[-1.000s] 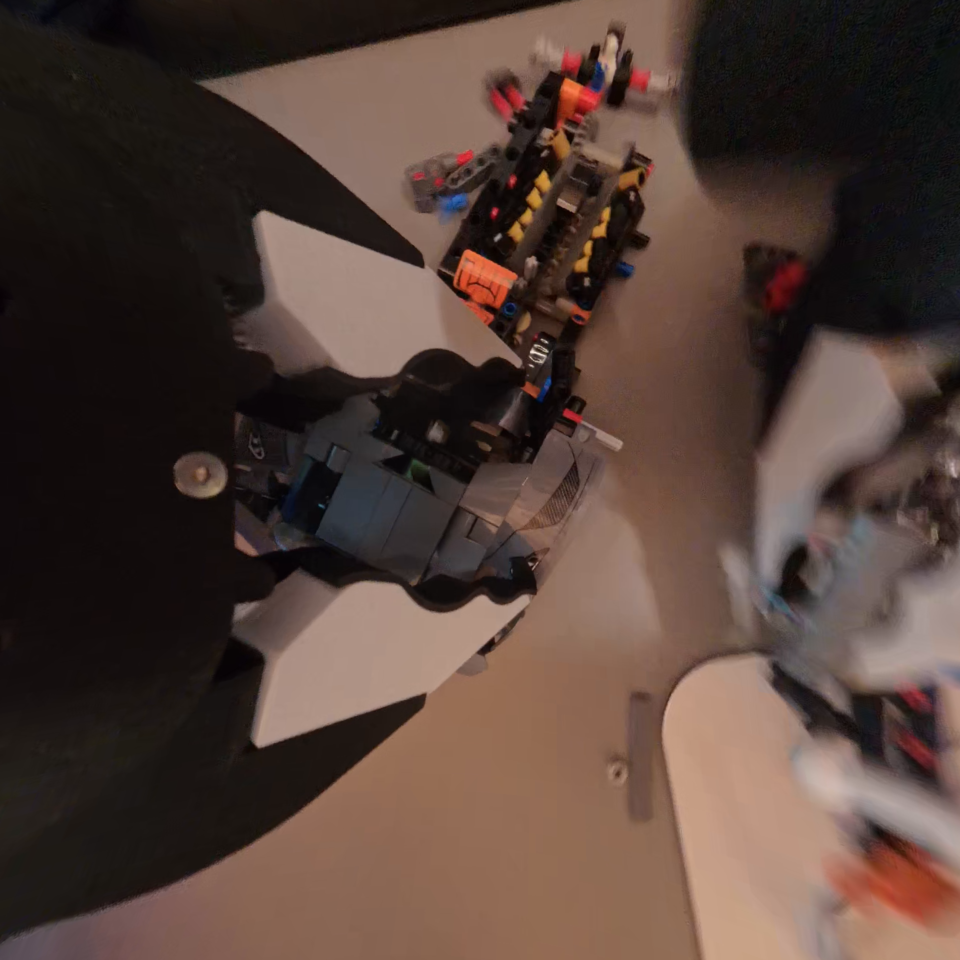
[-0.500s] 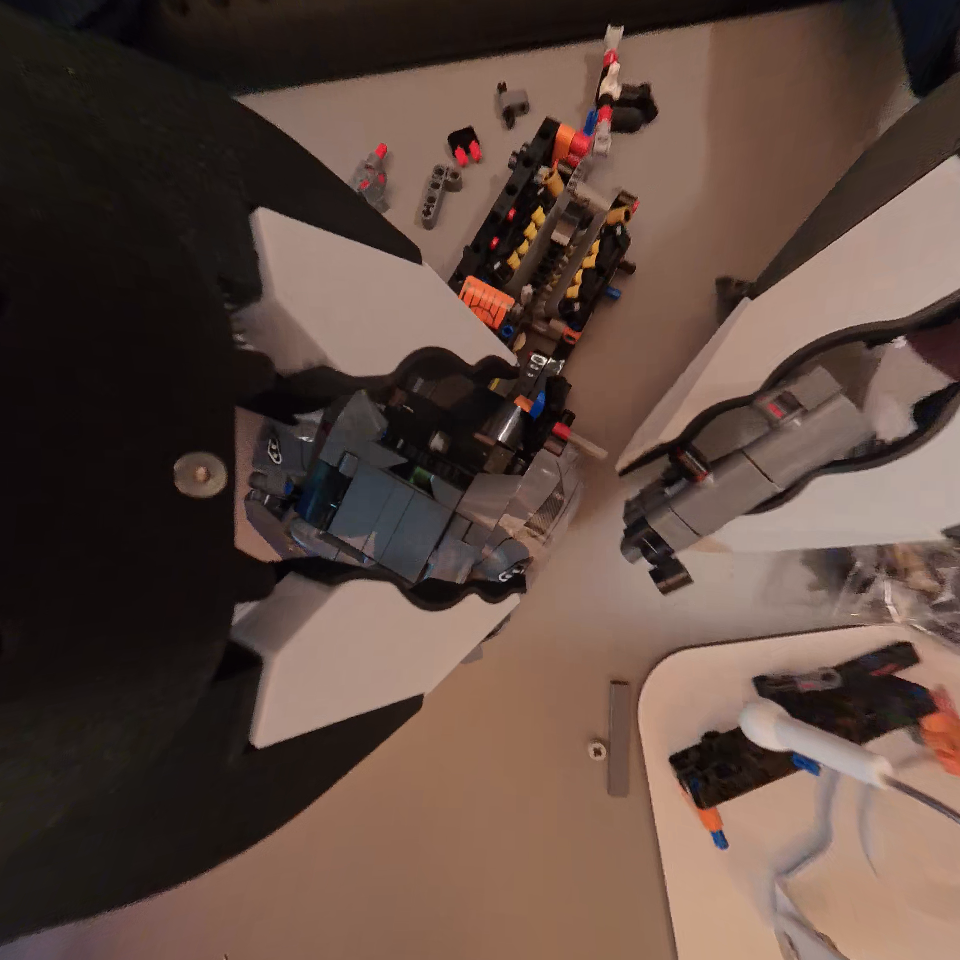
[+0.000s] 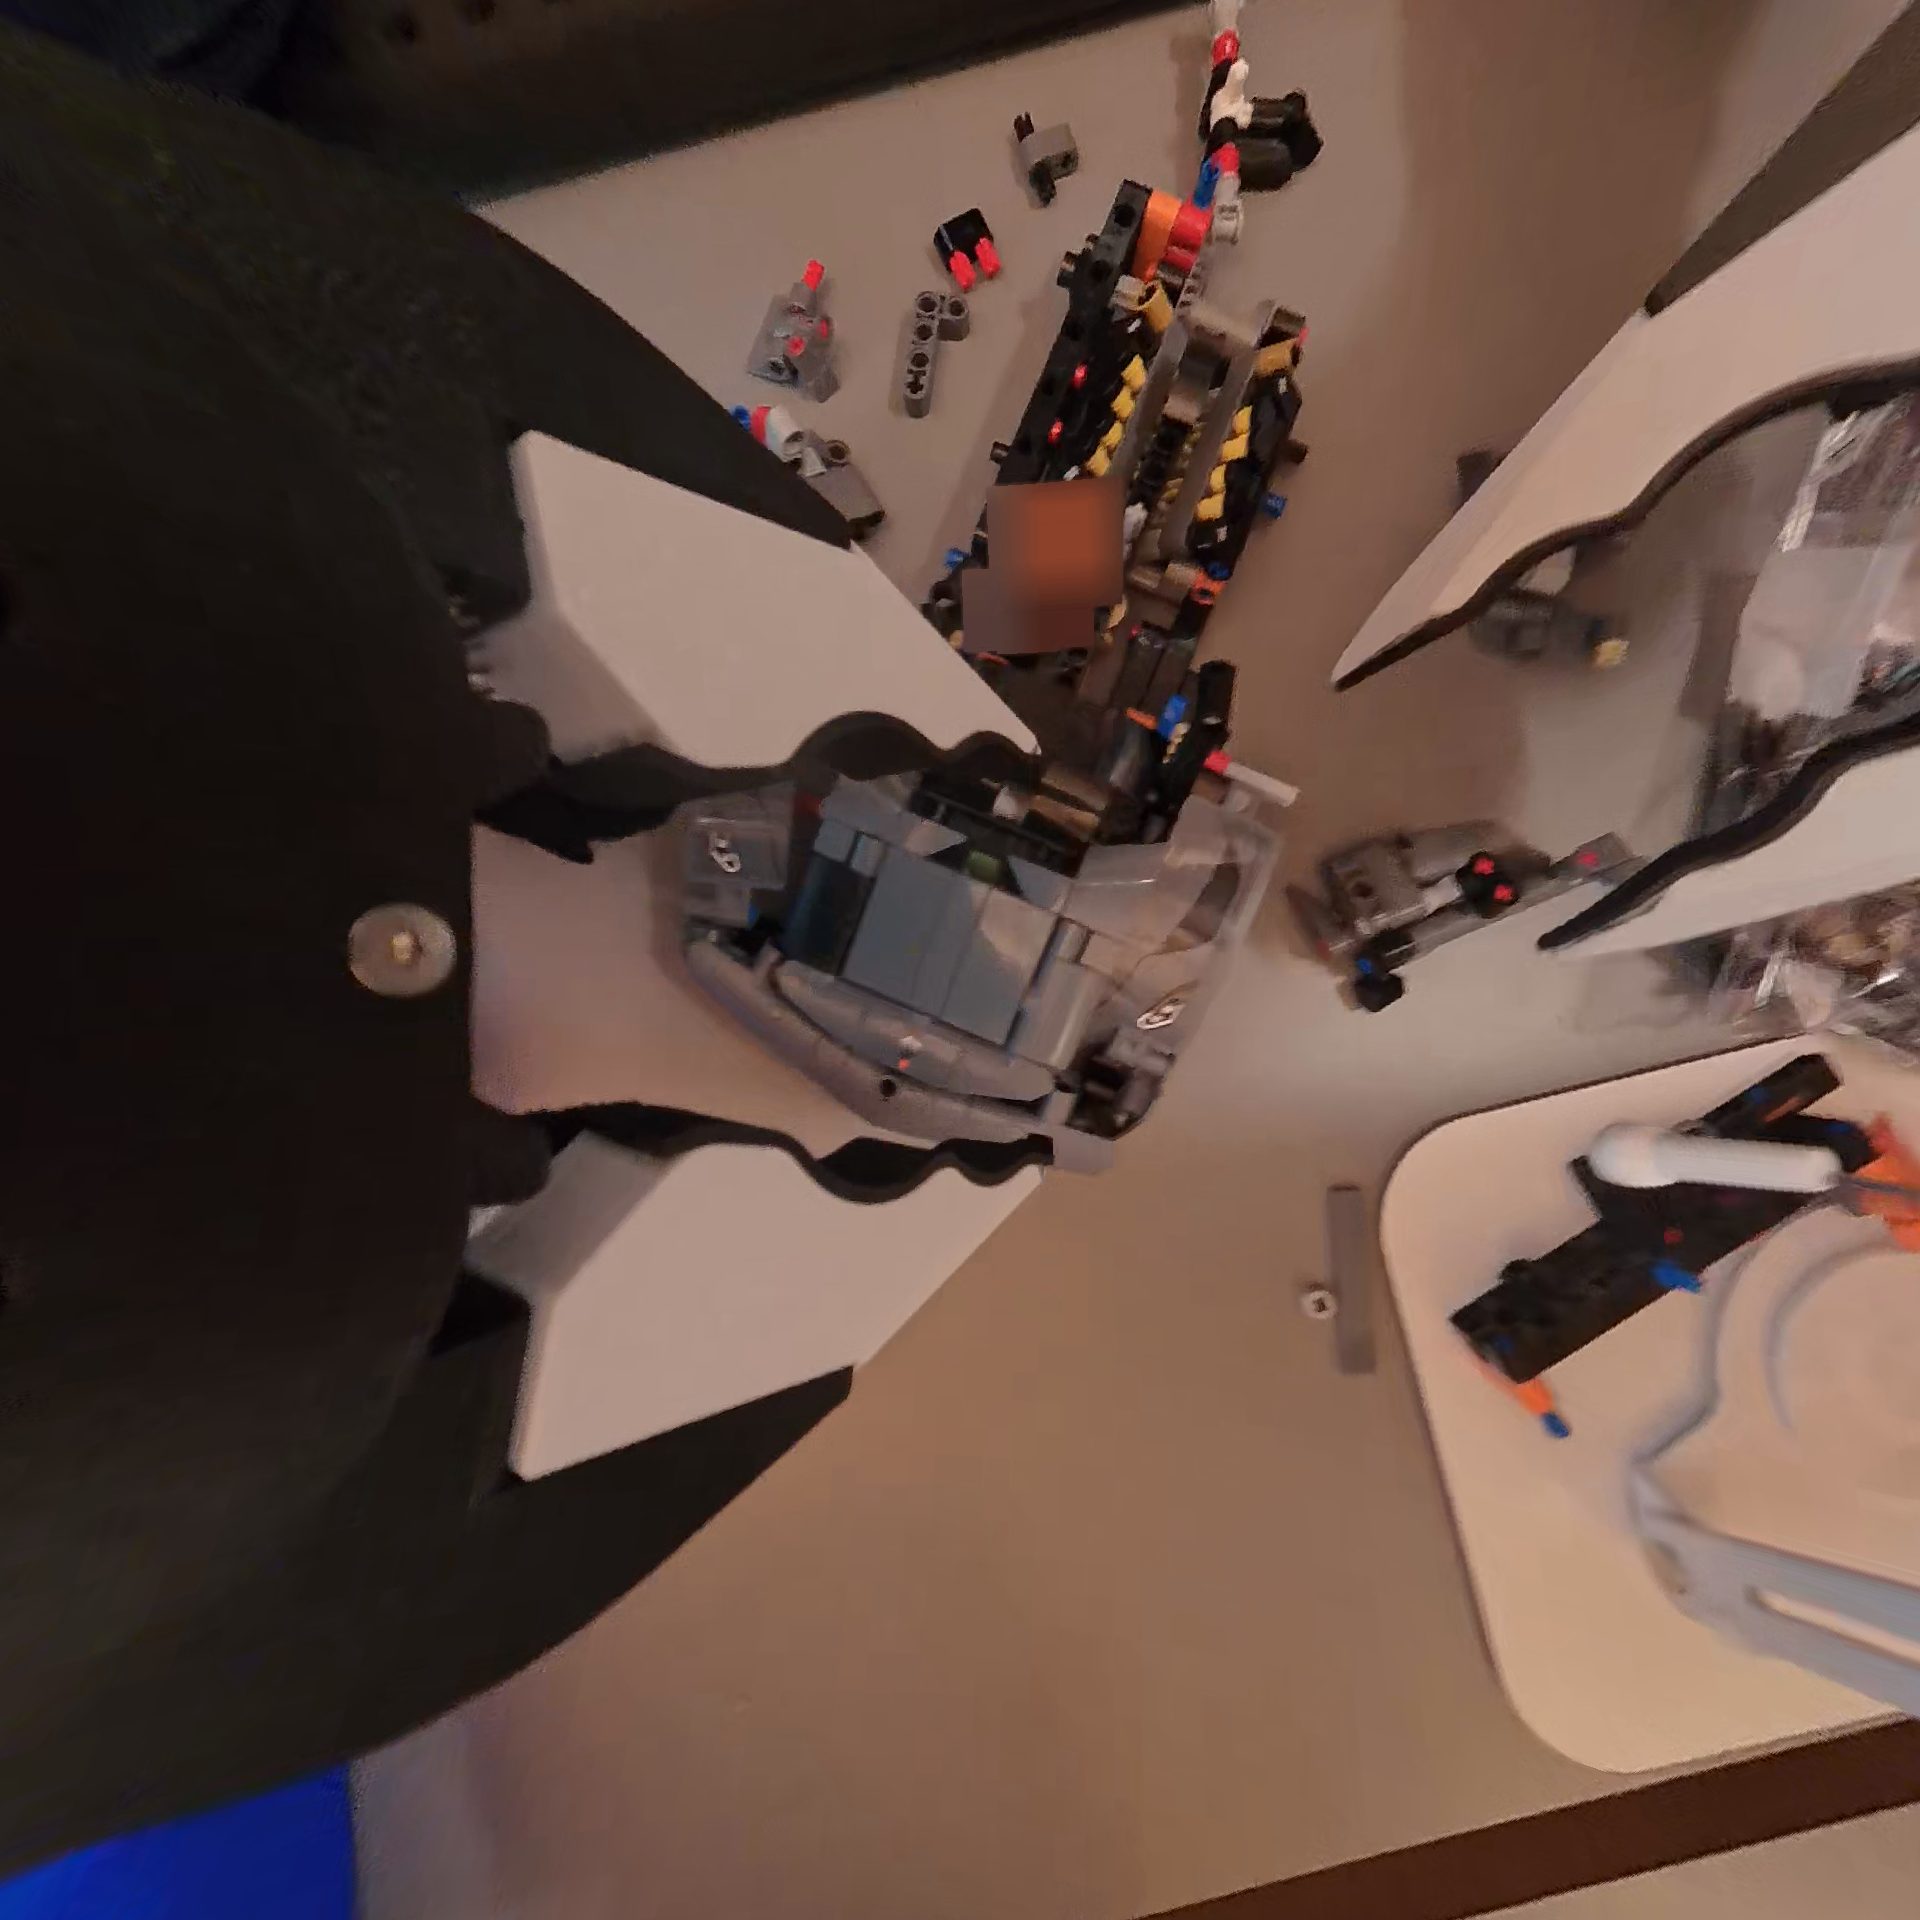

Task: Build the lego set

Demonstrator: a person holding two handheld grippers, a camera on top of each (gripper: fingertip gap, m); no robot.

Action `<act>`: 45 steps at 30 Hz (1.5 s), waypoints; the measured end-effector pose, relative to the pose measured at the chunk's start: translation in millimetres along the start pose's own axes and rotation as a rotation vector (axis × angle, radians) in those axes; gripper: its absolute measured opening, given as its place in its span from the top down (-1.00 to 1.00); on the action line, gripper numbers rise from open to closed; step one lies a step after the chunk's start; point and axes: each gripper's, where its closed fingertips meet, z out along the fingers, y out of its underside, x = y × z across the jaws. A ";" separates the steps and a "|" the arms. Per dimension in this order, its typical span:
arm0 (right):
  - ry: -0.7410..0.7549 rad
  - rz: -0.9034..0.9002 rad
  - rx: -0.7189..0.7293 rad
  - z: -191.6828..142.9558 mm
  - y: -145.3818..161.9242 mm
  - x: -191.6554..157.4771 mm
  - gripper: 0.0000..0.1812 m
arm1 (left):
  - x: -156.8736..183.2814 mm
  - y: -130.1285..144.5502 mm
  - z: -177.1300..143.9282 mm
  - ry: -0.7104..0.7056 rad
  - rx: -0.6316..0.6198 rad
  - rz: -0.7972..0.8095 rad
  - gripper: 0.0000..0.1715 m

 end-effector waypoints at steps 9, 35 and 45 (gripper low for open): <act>-0.006 0.131 -0.218 24.6 32.5 2.8 0.28 | 35.7 -3.2 38.3 0.060 -0.082 0.096 0.27; -0.273 0.441 0.139 0.4 -1.0 4.6 0.40 | 20.4 8.6 30.0 0.064 -0.081 0.052 0.34; -0.341 0.238 0.245 -32.1 -53.5 -45.5 1.00 | 20.1 4.5 33.8 0.036 -0.064 0.090 0.28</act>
